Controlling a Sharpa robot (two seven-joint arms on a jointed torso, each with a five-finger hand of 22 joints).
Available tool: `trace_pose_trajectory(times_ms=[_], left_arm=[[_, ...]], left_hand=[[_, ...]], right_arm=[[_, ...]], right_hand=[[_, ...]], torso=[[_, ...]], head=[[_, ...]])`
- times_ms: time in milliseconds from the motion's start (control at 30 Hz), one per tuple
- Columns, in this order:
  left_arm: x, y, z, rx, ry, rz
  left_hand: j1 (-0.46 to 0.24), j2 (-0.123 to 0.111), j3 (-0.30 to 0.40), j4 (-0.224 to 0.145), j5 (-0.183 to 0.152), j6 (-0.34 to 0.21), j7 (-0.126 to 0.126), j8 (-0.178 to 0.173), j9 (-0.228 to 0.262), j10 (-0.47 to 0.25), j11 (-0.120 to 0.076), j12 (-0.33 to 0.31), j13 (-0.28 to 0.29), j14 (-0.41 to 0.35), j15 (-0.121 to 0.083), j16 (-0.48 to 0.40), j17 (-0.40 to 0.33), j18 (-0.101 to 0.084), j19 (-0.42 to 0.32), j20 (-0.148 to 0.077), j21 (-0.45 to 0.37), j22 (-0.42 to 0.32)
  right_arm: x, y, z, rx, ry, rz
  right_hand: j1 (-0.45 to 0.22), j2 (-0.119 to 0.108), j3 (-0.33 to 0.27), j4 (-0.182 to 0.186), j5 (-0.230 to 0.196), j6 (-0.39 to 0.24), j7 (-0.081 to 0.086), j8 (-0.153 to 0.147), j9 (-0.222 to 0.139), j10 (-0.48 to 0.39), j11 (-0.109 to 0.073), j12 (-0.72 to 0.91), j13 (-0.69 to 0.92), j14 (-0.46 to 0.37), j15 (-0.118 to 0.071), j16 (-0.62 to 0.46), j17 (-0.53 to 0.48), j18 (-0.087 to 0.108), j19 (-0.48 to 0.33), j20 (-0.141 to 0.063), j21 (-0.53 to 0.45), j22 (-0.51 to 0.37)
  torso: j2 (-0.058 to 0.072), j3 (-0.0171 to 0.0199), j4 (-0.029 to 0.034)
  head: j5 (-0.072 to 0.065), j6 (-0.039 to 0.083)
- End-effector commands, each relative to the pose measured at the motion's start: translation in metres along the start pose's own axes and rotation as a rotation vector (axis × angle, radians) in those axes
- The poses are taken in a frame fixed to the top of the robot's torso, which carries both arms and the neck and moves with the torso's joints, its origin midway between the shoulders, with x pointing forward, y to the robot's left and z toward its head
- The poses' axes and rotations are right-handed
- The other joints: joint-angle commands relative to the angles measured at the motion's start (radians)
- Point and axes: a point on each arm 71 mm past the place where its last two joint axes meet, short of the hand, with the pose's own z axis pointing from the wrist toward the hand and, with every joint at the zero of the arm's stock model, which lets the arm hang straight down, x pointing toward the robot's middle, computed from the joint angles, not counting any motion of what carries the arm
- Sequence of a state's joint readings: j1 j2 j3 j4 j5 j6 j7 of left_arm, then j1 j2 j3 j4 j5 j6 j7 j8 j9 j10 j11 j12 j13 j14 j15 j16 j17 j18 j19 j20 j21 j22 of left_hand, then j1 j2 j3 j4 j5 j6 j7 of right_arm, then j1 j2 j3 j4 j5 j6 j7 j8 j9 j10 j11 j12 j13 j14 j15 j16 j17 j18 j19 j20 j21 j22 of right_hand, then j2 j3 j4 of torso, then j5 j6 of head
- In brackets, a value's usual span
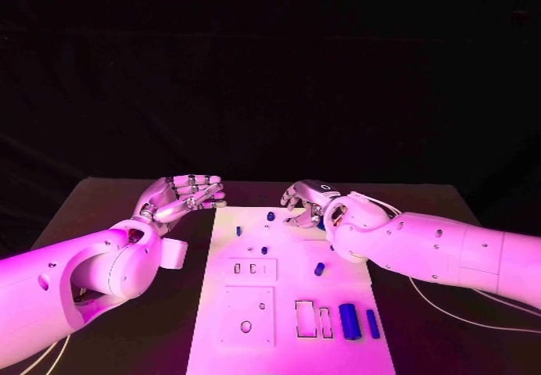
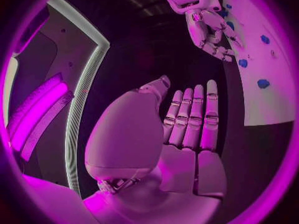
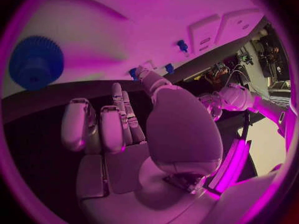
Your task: Assemble the parts on the task board
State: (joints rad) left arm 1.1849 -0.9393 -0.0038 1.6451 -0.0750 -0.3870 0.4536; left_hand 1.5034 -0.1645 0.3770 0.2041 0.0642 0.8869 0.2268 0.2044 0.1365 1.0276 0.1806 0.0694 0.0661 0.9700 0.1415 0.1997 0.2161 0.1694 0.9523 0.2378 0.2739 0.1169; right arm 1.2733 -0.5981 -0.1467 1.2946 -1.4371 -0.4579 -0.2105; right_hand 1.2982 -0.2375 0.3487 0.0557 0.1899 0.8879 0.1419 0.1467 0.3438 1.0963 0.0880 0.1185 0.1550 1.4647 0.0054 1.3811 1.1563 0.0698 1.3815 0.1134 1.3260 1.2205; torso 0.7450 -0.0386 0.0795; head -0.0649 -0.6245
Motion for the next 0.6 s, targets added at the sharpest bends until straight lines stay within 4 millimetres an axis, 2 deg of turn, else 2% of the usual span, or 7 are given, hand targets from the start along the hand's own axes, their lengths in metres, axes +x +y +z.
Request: trace_pose_trajectory(times_ms=[33,300,367,400,433,500,600], left_arm=[[0.001,-0.002,0.001,0.008,0.015,-0.004],[0.0,-0.001,0.001,0.006,0.016,-0.005],[0.0,-0.001,0.001,0.005,0.017,-0.006],[0.0,-0.001,0.001,0.005,0.017,-0.006],[0.0,-0.001,0.001,0.005,0.017,-0.006],[0.0,-0.001,0.001,0.004,0.018,-0.006],[0.0,-0.001,0.001,0.004,0.018,-0.007]], left_hand=[[0.001,-0.009,0.003,-0.004,-0.007,-0.008,0.009,-0.003,-0.001,-0.005,0.005,-0.007,-0.002,-0.007,0.003,-0.005,0.001,0.011,0.0,0.0,0.005,0.002],[0.001,-0.009,0.003,-0.004,-0.007,-0.008,0.009,-0.003,-0.001,-0.005,0.005,-0.007,-0.002,-0.007,0.003,-0.005,0.001,0.011,0.0,0.0,0.005,0.002],[0.001,-0.009,0.003,-0.004,-0.007,-0.008,0.009,-0.003,-0.001,-0.005,0.005,-0.007,-0.002,-0.007,0.003,-0.005,0.001,0.011,0.0,0.0,0.005,0.002],[0.001,-0.009,0.003,-0.004,-0.007,-0.008,0.009,-0.003,-0.001,-0.005,0.005,-0.007,-0.002,-0.007,0.003,-0.005,0.001,0.011,0.0,0.0,0.005,0.002],[0.001,-0.009,0.003,-0.004,-0.007,-0.008,0.009,-0.003,-0.001,-0.005,0.005,-0.007,-0.002,-0.007,0.003,-0.005,0.001,0.011,0.0,0.0,0.005,0.002],[0.001,-0.009,0.003,-0.004,-0.007,-0.008,0.009,-0.003,-0.001,-0.005,0.005,-0.007,-0.002,-0.007,0.003,-0.005,0.001,0.011,0.0,0.0,0.005,0.002],[0.001,-0.009,0.003,-0.004,-0.007,-0.008,0.009,-0.003,-0.001,-0.005,0.005,-0.007,-0.002,-0.007,0.003,-0.005,0.001,0.011,0.0,0.0,0.005,0.002]], right_arm=[[-0.013,-0.007,-0.01,0.005,-0.039,0.027],[-0.032,-0.045,-0.033,0.092,0.009,0.106],[-0.033,-0.056,-0.038,0.119,0.038,0.124],[-0.034,-0.061,-0.04,0.133,0.051,0.131],[-0.034,-0.065,-0.041,0.143,0.059,0.135],[-0.035,-0.073,-0.044,0.165,0.076,0.14],[-0.036,-0.082,-0.047,0.188,0.094,0.142]], right_hand=[[0.014,0.002,-0.005,0.002,0.014,0.02,0.006,0.006,0.005,0.03,-0.008,0.023,0.008,0.031,-0.005,0.01,0.022,0.001,0.026,-0.007,0.026,0.035],[0.015,-0.022,0.014,0.028,0.044,0.05,0.0,0.011,0.009,0.205,-0.03,0.126,0.074,0.052,-0.022,0.061,0.108,-0.023,0.084,-0.023,0.104,0.149],[-0.003,-0.036,-0.06,0.052,0.068,0.031,0.002,0.006,0.01,0.217,-0.03,0.189,0.141,0.053,-0.022,0.071,0.122,-0.025,0.087,-0.025,0.112,0.16],[0.032,0.002,-0.205,0.081,0.081,0.012,0.007,0.018,0.02,0.162,-0.027,0.288,0.25,0.052,-0.017,0.077,0.126,-0.025,0.086,-0.021,0.113,0.165],[0.078,0.032,-0.274,0.114,0.088,-0.004,0.009,0.035,0.03,0.112,-0.035,0.373,0.339,0.052,-0.019,0.079,0.126,-0.026,0.085,-0.016,0.113,0.168],[0.134,0.028,-0.351,0.213,0.083,-0.037,0.008,0.076,0.051,0.034,-0.025,0.54,0.497,0.055,-0.01,0.089,0.141,-0.029,0.093,-0.017,0.123,0.185],[0.157,0.028,-0.374,0.235,0.095,-0.066,0.017,0.108,0.064,0.099,-0.018,0.846,0.786,0.067,-0.01,0.119,0.21,-0.036,0.11,-0.011,0.144,0.217]], torso=[[-0.002,0.0021,-0.0068],[-0.004,0.0046,-0.0121],[-0.004,0.0053,-0.0129],[-0.003,0.0069,-0.0138],[-0.003,0.0071,-0.014],[-0.003,0.0078,-0.014],[-0.004,0.0057,-0.0121]], head=[[0.0,0.003],[-0.011,0.005],[-0.011,0.006],[-0.01,0.006],[-0.011,0.006],[-0.012,0.007],[-0.013,0.005]])
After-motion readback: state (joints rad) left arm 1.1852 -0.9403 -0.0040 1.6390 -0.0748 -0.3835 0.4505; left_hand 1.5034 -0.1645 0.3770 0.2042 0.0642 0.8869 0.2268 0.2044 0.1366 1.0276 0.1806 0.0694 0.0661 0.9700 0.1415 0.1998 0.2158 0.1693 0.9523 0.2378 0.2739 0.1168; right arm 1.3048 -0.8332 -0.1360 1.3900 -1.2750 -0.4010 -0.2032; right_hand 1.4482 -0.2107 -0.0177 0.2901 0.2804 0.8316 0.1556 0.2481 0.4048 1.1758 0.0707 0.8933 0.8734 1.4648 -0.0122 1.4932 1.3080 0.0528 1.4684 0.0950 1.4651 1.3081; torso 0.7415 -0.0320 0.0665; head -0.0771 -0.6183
